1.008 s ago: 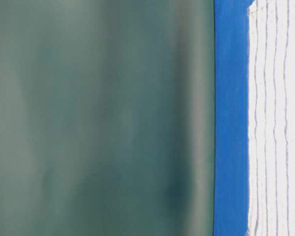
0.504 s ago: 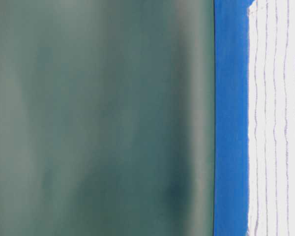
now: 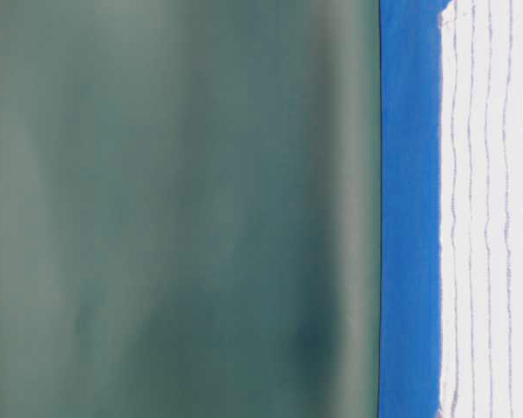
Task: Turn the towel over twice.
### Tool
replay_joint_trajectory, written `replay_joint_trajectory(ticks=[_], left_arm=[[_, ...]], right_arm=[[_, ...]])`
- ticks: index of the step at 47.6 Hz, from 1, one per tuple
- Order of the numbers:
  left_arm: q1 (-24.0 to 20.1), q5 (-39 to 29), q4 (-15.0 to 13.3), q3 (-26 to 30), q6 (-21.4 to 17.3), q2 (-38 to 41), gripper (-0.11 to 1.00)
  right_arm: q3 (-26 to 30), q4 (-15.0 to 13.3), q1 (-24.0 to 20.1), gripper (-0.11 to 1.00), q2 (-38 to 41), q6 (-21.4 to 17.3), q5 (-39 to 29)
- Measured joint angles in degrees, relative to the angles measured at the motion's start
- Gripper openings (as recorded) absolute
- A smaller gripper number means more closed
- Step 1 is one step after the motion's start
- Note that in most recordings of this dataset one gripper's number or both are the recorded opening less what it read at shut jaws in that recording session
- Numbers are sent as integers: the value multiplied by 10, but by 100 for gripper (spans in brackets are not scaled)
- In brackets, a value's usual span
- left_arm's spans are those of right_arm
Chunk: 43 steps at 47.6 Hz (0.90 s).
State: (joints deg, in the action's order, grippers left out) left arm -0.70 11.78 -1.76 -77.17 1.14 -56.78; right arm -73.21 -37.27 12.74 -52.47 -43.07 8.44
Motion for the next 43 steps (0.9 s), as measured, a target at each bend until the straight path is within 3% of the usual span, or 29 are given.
replay_joint_trajectory(ticks=[11, 19, 30, 43], left_arm=[[-24, 31, 0, 1, 0, 22, 78], [-62, 58, 0, 5, -1, 81, 78], [-138, 113, 0, 24, -1, 223, 78], [-198, 151, 0, 76, -1, 405, 79]], right_arm=[[12, 14, 14, 64, 18, 0, -23], [33, 16, 53, 64, 76, 0, -45], [62, 16, 125, 64, 196, 0, -47], [123, 4, 169, 64, 355, 5, -56]])
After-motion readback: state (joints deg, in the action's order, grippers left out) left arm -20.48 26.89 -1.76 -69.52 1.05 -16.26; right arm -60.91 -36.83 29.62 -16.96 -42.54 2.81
